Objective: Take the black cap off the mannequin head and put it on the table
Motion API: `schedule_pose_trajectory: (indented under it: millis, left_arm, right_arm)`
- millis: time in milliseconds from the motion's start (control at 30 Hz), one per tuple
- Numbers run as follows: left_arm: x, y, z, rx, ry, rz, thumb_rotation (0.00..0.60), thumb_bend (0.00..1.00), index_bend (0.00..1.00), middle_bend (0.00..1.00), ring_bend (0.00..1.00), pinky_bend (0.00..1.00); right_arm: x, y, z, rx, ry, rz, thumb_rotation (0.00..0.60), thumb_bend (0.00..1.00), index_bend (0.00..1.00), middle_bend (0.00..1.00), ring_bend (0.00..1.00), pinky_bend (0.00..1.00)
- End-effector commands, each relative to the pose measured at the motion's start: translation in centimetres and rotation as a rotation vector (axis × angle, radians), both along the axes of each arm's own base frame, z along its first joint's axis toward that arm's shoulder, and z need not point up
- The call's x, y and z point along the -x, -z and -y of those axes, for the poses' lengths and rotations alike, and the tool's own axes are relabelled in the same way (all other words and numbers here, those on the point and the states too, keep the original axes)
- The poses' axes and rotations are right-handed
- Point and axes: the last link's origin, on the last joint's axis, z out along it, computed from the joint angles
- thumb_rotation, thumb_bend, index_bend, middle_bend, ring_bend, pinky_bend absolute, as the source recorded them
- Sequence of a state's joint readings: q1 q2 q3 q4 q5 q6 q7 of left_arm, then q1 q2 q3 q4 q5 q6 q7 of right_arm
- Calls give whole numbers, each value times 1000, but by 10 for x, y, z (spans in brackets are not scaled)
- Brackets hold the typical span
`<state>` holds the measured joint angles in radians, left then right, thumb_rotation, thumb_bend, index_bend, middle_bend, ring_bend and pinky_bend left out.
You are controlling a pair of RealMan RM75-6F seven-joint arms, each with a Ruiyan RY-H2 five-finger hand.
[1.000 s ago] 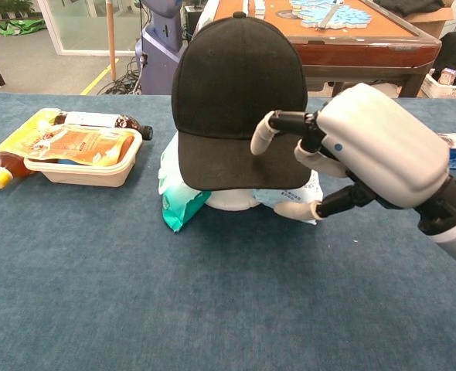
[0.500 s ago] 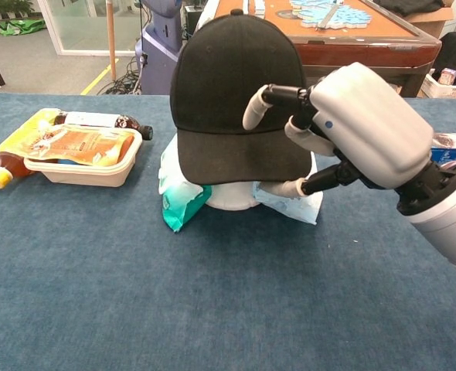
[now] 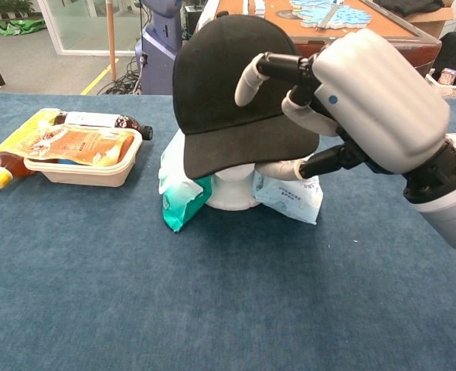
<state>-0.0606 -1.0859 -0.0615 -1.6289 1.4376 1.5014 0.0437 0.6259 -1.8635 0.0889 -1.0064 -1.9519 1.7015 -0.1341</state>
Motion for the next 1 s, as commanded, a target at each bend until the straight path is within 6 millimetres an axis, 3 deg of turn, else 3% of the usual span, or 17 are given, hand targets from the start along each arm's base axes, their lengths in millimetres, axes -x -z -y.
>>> schedule_pose_trajectory:
  millis: [33, 333, 600, 1000]
  left_arm:
    - [0, 0, 0, 0, 1, 0, 600, 294, 319, 292, 280, 584]
    - [0, 0, 0, -2, 1, 1, 600, 295, 319, 292, 280, 584]
    - [0, 0, 1, -2, 2, 1, 600, 294, 319, 292, 280, 584]
    - [0, 0, 1, -3, 0, 1, 600, 295, 319, 292, 280, 584]
  right_arm:
    - [-6, -4, -1, 12, -13, -14, 600, 0, 431, 1000, 910, 1000]
    - [-17, -14, -1, 33, -3, -4, 600, 0, 440, 1000, 910, 1000]
    - [-23, -23, 5, 33, 30, 19, 600, 12, 520, 1000, 922, 1000]
    - [-22, -31, 9, 13, 69, 15, 600, 116, 574, 1000, 928, 1000]
